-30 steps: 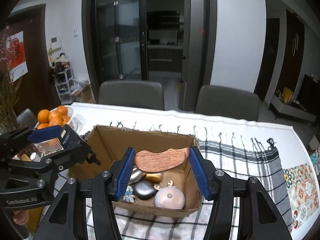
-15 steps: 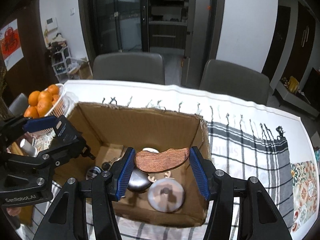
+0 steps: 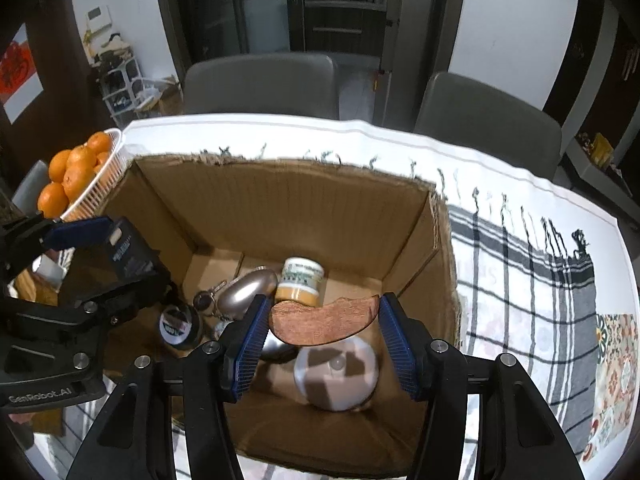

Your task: Organize rigid objects

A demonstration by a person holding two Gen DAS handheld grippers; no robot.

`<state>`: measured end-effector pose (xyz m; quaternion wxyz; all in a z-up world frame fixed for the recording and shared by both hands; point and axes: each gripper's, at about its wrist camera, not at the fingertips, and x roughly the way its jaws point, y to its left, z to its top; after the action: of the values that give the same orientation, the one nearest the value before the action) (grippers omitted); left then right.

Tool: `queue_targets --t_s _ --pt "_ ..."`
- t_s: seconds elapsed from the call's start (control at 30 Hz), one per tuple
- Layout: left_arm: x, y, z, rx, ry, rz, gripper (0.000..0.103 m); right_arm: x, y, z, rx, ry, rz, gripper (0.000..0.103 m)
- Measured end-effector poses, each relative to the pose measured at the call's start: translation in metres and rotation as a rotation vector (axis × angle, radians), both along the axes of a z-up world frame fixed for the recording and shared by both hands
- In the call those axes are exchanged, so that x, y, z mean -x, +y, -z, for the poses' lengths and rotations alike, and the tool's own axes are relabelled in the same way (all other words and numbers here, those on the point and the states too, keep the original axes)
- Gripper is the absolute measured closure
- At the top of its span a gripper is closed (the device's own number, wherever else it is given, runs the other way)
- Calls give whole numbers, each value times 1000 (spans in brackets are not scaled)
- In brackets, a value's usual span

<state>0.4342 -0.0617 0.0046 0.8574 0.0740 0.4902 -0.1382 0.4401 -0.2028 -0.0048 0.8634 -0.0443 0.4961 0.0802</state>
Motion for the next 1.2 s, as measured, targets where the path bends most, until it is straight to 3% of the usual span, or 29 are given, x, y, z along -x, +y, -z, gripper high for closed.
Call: queue_targets --t_s 0.17,0.4,0.6,0.83,1.2 --pt "2 1 -2 -10 2 -22 30 3 2 2 24 17 -14 38" --pt "20 5 -13 -15 -32 -56 29 17 1 -3 12 9 14 37" --pt "53 12 -31 6 -96 -81 19 39 -4 -17 -10 -22 49 33" --pt "109 20 -56 -2 -227 -130 11 83 -5 -45 11 -108 102 19" --pt "205 26 -87 -7 -429 -166 0 175 -16 -82 -23 -271 231 14"
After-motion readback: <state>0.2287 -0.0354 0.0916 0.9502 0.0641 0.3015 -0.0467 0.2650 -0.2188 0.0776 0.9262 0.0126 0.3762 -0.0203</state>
